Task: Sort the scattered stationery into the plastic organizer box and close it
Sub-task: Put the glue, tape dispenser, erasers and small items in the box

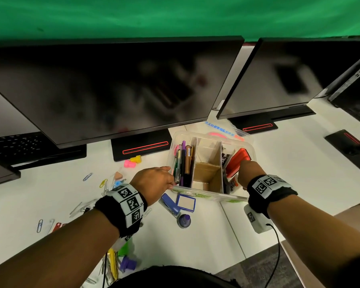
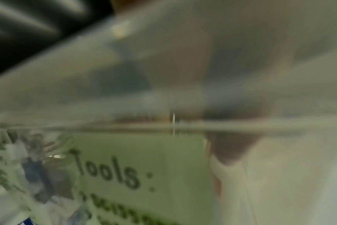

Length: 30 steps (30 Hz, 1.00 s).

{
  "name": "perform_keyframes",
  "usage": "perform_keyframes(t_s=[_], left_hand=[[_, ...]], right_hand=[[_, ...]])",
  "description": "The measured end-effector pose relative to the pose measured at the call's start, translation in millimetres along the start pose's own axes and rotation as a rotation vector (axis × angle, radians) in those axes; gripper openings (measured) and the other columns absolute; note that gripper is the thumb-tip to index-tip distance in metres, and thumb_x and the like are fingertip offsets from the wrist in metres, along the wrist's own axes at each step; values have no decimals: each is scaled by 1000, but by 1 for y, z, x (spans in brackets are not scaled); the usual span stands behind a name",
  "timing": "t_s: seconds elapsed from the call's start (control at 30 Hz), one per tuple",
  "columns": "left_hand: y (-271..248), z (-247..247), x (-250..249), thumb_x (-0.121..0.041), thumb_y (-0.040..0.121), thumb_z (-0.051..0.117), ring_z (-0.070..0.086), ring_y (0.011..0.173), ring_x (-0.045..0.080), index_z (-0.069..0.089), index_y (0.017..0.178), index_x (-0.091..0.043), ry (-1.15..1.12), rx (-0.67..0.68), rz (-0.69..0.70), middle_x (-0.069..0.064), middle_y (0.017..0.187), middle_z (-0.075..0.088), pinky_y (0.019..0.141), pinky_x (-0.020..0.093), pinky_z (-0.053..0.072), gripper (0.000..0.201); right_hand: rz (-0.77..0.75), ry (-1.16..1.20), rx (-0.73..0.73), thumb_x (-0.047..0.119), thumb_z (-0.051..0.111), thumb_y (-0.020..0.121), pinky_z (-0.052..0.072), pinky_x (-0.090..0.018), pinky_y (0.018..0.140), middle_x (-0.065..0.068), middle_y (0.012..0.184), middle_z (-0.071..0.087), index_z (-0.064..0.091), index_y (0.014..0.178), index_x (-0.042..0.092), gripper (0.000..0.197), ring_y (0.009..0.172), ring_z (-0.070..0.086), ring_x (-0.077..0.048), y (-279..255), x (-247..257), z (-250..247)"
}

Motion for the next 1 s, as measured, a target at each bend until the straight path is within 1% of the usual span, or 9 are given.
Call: perform_keyframes(t_s=[0.1,0.2,0.37,0.53,0.63,0.7,0.83,0.9,1.0], left_hand=[[1,0,0,-24,99,41,27,141,7,59,124,-20,-7,13,-7,-6,140,52,109,24,30,31],[0,1,-1,-24,99,41,28,141,8,59,124,-20,-9,19,-15,-5,140,52,110,24,30,31],[0,1,0,-24,99,40,28,142,8,59,123,-19,-22,22,-17,-4,140,52,110,26,31,31],[2,4,2,-21,99,41,27,142,9,59,123,-17,-28,21,-2,-4,138,53,110,23,29,31],[1,7,3,-21,99,41,27,142,9,59,123,-17,-17,11,-2,-4,138,53,109,24,31,31],[2,8,4,-21,99,40,26,142,8,59,123,-18,-19,9,2,-4,139,52,109,24,31,30],[1,8,4,-22,99,41,27,142,9,59,121,-19,-19,3,-4,-3,141,50,109,27,33,29],[0,8,5,-24,99,40,27,142,8,61,119,-20,-20,-11,-15,-3,141,50,108,28,35,29],[-1,7,7,-27,99,40,27,142,7,63,116,-20,-15,-23,-9,-3,140,52,107,29,35,29]], right_hand=[[-9,90,-42,6,51,91,51,-27,75,-11,128,59,51,127,5,36,113,58,-26,6,-5,5],[-87,211,-116,6,54,87,38,-18,51,-10,116,66,65,113,10,28,105,63,-24,10,-11,12],[-119,117,-167,11,55,87,41,-22,66,-7,117,65,66,112,15,28,108,61,-25,2,-8,7],[-139,66,-159,8,49,92,32,-13,48,-12,122,61,60,118,6,29,114,58,-27,-9,-3,0],[-97,14,-231,14,51,91,47,-27,74,-13,116,63,55,119,6,29,108,60,-29,-24,4,-6],[-217,18,-374,16,52,89,48,-32,73,-12,101,66,58,107,8,21,93,63,-29,-36,12,-5],[-808,79,-411,21,54,87,45,-26,65,-5,78,66,64,83,14,12,67,55,-19,-84,40,22],[-969,0,-312,21,53,88,43,-24,66,-5,83,68,65,85,15,14,70,57,-19,-97,54,49],[-922,-170,-160,21,49,89,47,-33,77,-10,105,63,63,104,14,22,92,59,-29,-86,70,96]])
Point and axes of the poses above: each hand's wrist, its own y-axis towards the middle knuckle, its own z-axis out of the palm, x = y × z, the point moved 2 cm from there along y, towards the middle knuckle
